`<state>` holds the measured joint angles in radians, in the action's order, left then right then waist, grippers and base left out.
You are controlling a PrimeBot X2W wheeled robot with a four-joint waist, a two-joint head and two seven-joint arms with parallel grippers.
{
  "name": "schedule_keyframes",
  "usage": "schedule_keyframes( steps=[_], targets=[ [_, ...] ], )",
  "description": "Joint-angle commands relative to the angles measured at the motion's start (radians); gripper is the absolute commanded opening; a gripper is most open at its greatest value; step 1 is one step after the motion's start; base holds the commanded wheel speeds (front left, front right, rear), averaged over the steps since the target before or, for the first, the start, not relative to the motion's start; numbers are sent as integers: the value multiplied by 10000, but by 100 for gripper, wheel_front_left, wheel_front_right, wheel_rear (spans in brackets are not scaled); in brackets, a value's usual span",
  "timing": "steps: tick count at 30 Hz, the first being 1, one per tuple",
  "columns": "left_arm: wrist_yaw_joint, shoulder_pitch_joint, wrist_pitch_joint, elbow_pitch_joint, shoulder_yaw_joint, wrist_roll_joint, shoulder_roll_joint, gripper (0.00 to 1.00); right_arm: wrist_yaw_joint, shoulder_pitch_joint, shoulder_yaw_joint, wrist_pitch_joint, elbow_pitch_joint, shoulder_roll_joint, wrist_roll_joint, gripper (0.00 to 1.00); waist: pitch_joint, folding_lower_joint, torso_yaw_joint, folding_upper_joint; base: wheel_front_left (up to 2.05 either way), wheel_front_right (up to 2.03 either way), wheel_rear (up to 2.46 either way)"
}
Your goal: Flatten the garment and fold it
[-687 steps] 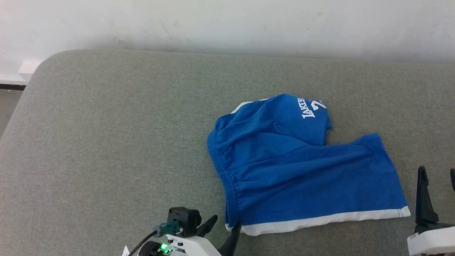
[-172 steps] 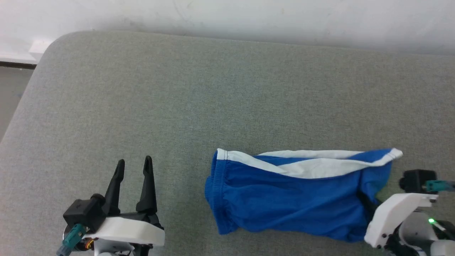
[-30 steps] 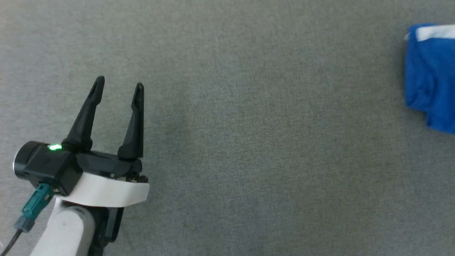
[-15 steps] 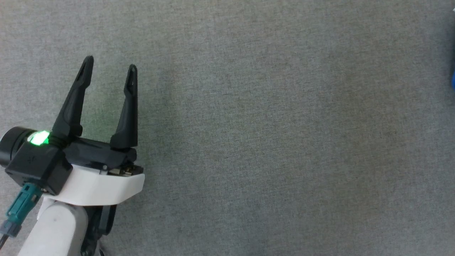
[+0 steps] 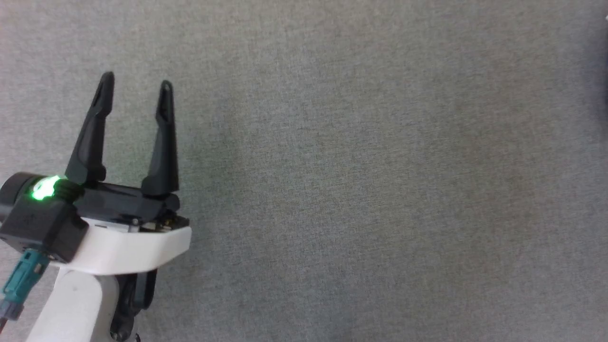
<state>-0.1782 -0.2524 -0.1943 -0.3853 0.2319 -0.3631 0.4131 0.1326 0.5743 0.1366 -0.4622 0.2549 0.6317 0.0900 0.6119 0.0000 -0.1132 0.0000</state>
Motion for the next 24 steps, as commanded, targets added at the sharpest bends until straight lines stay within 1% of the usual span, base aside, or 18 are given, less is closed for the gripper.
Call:
schedule_keyframes(
  steps=[1, 4, 8, 13, 20, 22, 24],
  targets=[
    [-193, 110, -82, 190, -106, -79, -108, 100, -19, 185, -2, 324, 111, -148, -17, 100, -420, 0, -17, 0, 0, 0, 0],
    [-303, 202, -168, 362, -180, -80, -178, 100, -19, 94, -46, 630, 103, -272, -46, 100, -687, 0, -8, 0, 0, 0, 0],
    [-440, 438, -410, 701, -316, -132, -407, 100, -19, -314, 109, 1387, -164, -924, -272, 100, -1309, 0, 16, 0, 0, 0, 0],
    [-488, 897, -590, 1156, -385, -111, -689, 100, -19, -1431, 173, 2198, -780, -2204, -641, 100, -2221, 0, 94, 0, 0, 0, 0],
    [-424, 1682, -665, 1631, -519, -139, -1156, 100, -19, -3201, -63, 3151, -1994, -4299, -798, 100, -3548, 0, 311, 0, 0, 0, 0],
    [-416, 1925, -669, 1711, -583, -108, -1292, 100, -19, -3638, -171, 3456, -2356, -4807, -763, 100, -3923, 0, 401, 0, 0, 0, 0],
    [-398, 2182, -670, 1806, -635, -82, -1425, 100, -19, -4000, -230, 3801, -2612, -5184, -784, 100, -4275, 0, 512, 0, 0, 0, 0]
  ],
)
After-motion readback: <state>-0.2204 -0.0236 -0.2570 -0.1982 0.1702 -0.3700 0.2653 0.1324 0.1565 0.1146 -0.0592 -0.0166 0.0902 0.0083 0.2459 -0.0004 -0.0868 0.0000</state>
